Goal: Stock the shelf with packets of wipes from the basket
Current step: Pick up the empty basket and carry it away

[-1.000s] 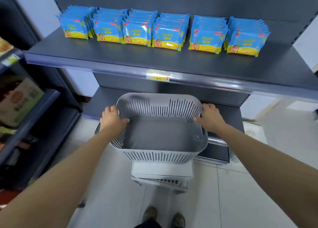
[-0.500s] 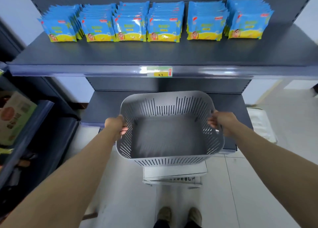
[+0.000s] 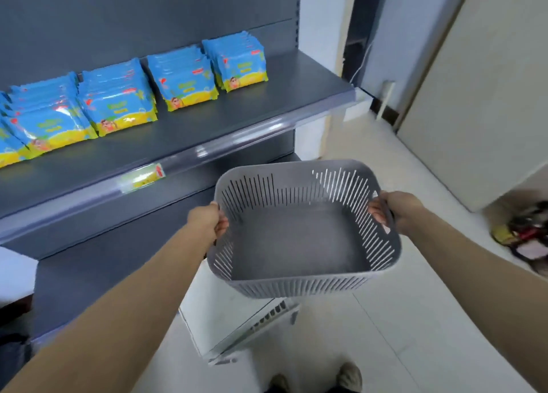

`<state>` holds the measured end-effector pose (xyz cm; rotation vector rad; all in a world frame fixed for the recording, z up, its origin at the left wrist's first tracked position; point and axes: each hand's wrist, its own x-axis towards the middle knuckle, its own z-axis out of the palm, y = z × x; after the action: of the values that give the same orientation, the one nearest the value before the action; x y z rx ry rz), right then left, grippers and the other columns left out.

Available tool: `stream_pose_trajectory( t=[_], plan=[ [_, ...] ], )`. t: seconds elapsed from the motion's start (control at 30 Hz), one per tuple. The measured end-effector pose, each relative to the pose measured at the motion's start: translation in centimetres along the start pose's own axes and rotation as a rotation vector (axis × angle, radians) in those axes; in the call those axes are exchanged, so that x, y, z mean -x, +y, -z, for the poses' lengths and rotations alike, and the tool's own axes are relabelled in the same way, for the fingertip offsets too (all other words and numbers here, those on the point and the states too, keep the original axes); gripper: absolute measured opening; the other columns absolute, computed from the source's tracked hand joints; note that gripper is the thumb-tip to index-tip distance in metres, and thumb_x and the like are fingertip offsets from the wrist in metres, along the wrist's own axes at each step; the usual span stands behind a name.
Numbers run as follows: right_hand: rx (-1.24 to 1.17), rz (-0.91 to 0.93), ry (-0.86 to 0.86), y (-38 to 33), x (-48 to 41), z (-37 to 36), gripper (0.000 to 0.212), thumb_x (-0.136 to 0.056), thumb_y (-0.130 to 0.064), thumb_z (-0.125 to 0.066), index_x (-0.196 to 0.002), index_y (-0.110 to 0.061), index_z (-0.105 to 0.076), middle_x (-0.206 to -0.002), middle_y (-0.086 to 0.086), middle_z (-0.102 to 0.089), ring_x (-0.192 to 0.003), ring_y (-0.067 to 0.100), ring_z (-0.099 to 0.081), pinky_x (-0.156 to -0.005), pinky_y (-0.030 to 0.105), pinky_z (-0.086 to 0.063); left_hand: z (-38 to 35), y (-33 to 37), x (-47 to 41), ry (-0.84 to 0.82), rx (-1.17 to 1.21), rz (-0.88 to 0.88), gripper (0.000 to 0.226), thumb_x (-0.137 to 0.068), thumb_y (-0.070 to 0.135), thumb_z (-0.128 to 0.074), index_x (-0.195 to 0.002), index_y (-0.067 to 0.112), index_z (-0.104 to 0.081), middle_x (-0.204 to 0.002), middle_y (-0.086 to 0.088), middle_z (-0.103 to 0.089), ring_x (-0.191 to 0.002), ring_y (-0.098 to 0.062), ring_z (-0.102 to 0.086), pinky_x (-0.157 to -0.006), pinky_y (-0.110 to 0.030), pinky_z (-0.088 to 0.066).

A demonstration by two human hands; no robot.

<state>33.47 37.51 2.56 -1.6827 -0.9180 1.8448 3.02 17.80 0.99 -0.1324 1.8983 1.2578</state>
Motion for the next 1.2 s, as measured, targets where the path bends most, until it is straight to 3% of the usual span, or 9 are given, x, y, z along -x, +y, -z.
stream_pose_trajectory(
  t=[0.13,0.23,0.33,0.43,0.5,0.67,0.73,1.0,1.2],
  plan=[
    [-0.043,0.03,0.171,-1.2,1.5,11.2,0.032,-0.101,-0.015,-0.035,-0.073,-0.006,-0.047,-0.063,0.009,-0.048,-0.029,0.007,-0.048,-0.029,0.013,-0.036,-11.2,2.3,3.4,-0.141,-0.151,-0.011,0.041,-0.098,0.034,-0.042,-0.063,0.013,-0.045,-0.056,-0.001,-0.047,-0.044,-0.014,-0.043,-0.04,-0.023,-0.036],
    [-0.152,0.056,0.292,-1.8,3.4,19.9,0.025,-0.1,-0.012,-0.035,-0.081,-0.006,-0.05,-0.064,0.008,-0.049,-0.039,0.01,-0.051,-0.033,0.016,-0.038,-19.9,2.9,7.2,-0.281,-0.237,-0.084,0.032,-0.099,0.032,-0.041,-0.071,0.019,-0.05,-0.04,0.001,-0.043,-0.03,-0.011,-0.037,-0.032,-0.014,-0.027],
    [-0.234,0.097,0.385,-2.5,5.6,27.9,0.023,-0.098,-0.007,-0.035,-0.08,-0.006,-0.05,-0.057,0.008,-0.052,-0.047,0.013,-0.05,-0.033,0.015,-0.039,-27.8,2.6,11.8,-0.419,-0.26,-0.144,0.016,-0.1,0.024,-0.038,-0.094,0.031,-0.051,-0.039,0.003,-0.034,-0.026,-0.009,-0.024,-0.033,-0.008,-0.017],
    [-0.312,0.128,0.473,-2.8,7.5,35.1,0.023,-0.098,-0.008,-0.037,-0.079,-0.006,-0.049,-0.063,0.008,-0.051,-0.043,0.013,-0.051,-0.033,0.015,-0.038,-35.1,1.7,16.0,-0.533,-0.333,-0.151,0.033,-0.101,0.021,-0.035,-0.068,0.019,-0.041,-0.033,0.004,-0.032,-0.025,-0.008,-0.024,-0.032,-0.011,-0.014],
    [-0.355,0.139,0.531,-2.7,8.6,39.4,0.018,-0.097,-0.008,-0.038,-0.084,-0.006,-0.05,-0.065,0.009,-0.051,-0.049,0.014,-0.05,-0.033,0.017,-0.039,-39.5,0.9,18.8,-0.584,-0.4,-0.174,0.038,-0.101,0.024,-0.034,-0.063,0.017,-0.036,-0.034,0.004,-0.036,-0.024,-0.007,-0.028,-0.037,-0.017,-0.021],
    [-0.44,0.124,0.685,-1.9,10.3,48.5,0.023,-0.098,-0.011,-0.04,-0.078,-0.006,-0.051,-0.062,0.009,-0.052,-0.035,0.011,-0.048,-0.032,0.016,-0.037,-49.4,-1.4,24.3,-0.696,-0.488,-0.208,0.039,-0.1,0.024,-0.035,-0.063,0.013,-0.038,-0.024,0.005,-0.039,-0.017,-0.005,-0.033,-0.044,-0.021,-0.025],
    [-0.473,0.123,0.752,-1.6,10.6,51.8,0.027,-0.098,-0.013,-0.041,-0.074,-0.005,-0.051,-0.062,0.009,-0.052,-0.041,0.014,-0.048,-0.032,0.016,-0.037,-53.4,-2.3,26.3,-0.737,-0.529,-0.223,0.038,-0.1,0.023,-0.036,-0.064,0.012,-0.04,-0.025,0.004,-0.041,-0.017,-0.006,-0.034,-0.045,-0.021,-0.027],
    [-0.607,0.112,0.951,-1.3,11.6,63.8,0.031,-0.099,-0.016,-0.036,-0.073,-0.006,-0.049,-0.064,0.009,-0.051,-0.038,0.012,-0.047,-0.032,0.016,-0.036,-69.8,-5.6,33.5,-0.902,-0.672,-0.313,0.037,-0.099,0.026,-0.038,-0.066,0.012,-0.044,-0.051,-0.003,-0.049,-0.019,-0.006,-0.038,-0.043,-0.022,-0.032],
    [-0.724,0.092,1.041,-0.8,12.4,73.6,0.031,-0.1,-0.019,-0.036,-0.076,-0.007,-0.05,-0.065,0.006,-0.052,-0.051,0.012,-0.048,-0.046,0.02,-0.039,-80.7,-9.8,40.8,-0.987,-0.746,-0.305,0.033,-0.099,0.026,-0.041,-0.07,0.012,-0.048,-0.054,-0.002,-0.049,-0.043,-0.011,-0.042,-0.041,-0.022,-0.033]
  ],
)
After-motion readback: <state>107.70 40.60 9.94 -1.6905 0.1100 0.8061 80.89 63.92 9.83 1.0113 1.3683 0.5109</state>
